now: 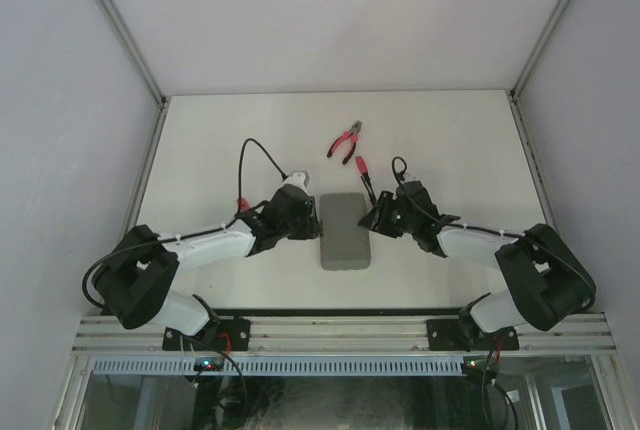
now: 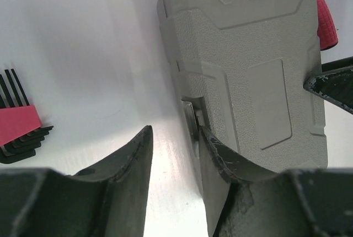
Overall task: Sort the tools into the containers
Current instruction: Open the storage box at the center of the board.
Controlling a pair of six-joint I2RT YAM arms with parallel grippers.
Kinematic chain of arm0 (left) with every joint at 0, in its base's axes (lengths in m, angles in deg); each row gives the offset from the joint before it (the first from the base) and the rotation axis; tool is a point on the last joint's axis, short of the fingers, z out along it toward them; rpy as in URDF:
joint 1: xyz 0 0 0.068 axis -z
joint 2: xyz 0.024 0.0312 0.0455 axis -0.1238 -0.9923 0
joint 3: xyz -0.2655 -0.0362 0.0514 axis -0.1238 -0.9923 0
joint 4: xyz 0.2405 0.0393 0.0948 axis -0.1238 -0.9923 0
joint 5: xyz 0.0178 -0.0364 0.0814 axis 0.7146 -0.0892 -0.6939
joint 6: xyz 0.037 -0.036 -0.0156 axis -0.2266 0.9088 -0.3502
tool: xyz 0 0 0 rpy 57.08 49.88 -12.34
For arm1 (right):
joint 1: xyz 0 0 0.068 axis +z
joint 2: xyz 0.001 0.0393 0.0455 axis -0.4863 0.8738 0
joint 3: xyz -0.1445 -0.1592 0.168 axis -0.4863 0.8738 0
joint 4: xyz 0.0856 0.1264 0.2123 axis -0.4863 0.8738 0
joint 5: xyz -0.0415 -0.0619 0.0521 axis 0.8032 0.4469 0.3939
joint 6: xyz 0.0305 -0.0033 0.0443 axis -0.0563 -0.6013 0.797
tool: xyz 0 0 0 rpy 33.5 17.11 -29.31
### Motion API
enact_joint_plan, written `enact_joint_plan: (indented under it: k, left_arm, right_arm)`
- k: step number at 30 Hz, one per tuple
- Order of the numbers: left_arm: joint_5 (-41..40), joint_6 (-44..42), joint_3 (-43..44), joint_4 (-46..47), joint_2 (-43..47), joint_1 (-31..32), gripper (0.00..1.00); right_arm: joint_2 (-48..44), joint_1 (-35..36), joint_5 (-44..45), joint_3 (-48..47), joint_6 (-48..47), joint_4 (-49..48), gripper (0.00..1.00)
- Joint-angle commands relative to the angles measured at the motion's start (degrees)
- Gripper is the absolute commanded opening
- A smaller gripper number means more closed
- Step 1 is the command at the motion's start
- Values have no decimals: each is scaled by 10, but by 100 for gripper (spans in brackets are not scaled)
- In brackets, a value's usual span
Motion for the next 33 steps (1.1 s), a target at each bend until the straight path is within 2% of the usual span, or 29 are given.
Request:
enact_joint_plan:
  k: [1,6,20,28,33]
  left_arm:
    - [-5,7,-12,3,1,-3,41]
    - [-32,5,-8,-25,9,-3,36]
    - [-72,-2,7,-68,10,-3,33]
    - [-67,6,-12,-39,68,-5,36]
    - [-23,11,-27,7,85,-7,44]
  right_arm:
    - [33,6,45,22,-41,120,35]
    - [36,7,45,20,-41,121,35]
    - [34,9,49,18,-42,126,36]
    - [32,11,50,19,-42,128,36]
    - [32,12,50,19,-42,127,36]
